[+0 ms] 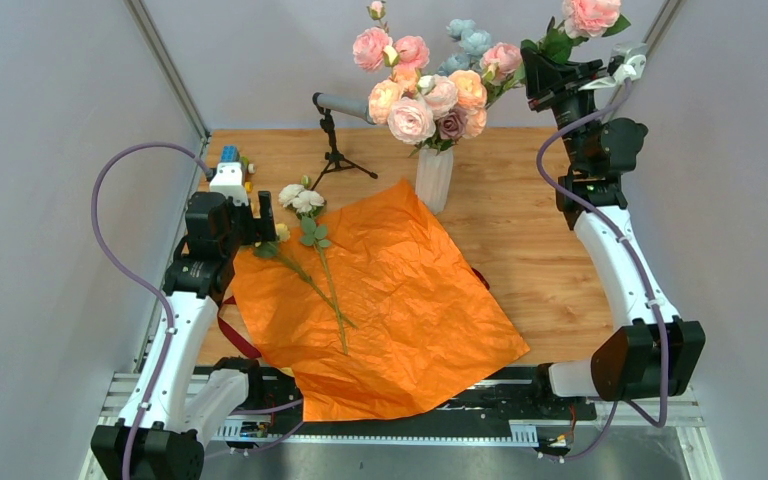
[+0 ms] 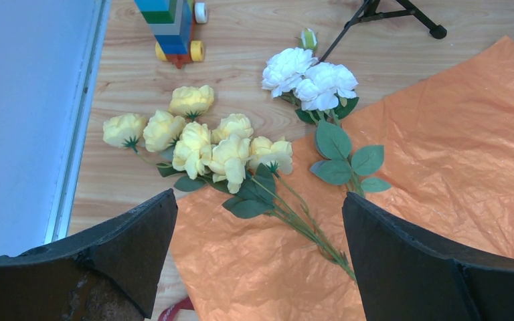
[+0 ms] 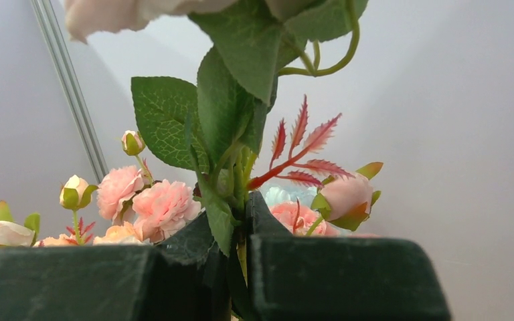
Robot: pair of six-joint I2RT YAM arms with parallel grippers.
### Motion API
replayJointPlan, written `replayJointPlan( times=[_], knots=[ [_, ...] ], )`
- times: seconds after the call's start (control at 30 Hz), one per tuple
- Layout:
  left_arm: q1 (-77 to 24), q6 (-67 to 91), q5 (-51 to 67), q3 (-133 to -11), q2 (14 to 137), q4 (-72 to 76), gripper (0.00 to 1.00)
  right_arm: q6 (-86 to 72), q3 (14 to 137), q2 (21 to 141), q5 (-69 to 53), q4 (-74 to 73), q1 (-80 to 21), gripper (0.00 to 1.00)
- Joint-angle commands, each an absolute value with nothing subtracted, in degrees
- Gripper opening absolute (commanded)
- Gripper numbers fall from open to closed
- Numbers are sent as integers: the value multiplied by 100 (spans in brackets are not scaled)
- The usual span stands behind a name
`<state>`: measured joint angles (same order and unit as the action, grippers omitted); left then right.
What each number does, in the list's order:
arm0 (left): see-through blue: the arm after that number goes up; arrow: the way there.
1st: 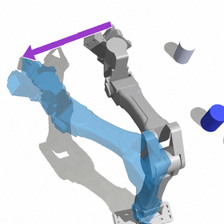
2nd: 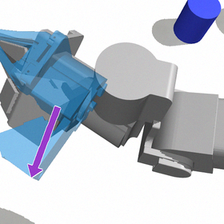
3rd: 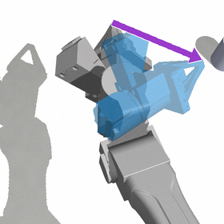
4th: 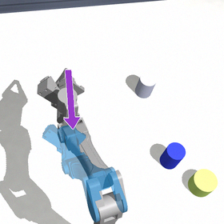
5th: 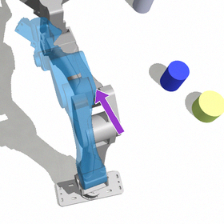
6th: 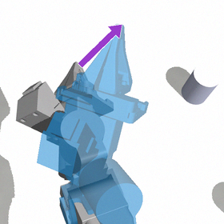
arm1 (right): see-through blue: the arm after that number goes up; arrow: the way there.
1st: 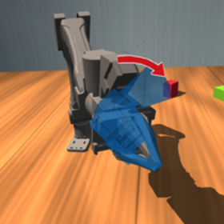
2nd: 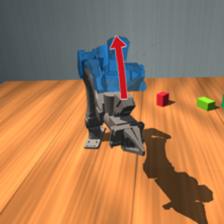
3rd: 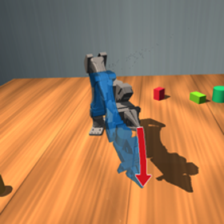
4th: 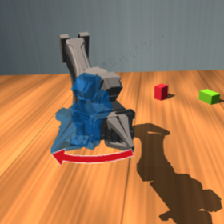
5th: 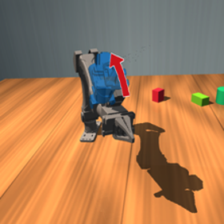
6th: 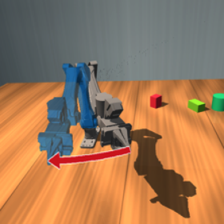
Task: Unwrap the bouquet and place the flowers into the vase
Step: Insert the fake flower into the vase.
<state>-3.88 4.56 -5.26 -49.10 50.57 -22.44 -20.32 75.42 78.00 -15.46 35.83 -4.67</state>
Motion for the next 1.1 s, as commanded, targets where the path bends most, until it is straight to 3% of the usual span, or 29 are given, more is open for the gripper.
replayJointPlan(
  times=[0.0, 1.07],
  knots=[
    [-371, 356, -562, -4887, 4976, -2030, 100, -2377, 7873, 7858, -1693, 3747, -428, 0],
    [-375, 329, -510, -4852, 4911, -1996, 100, -2117, 7655, 8399, -2202, 3819, -635, 0]
  ],
)
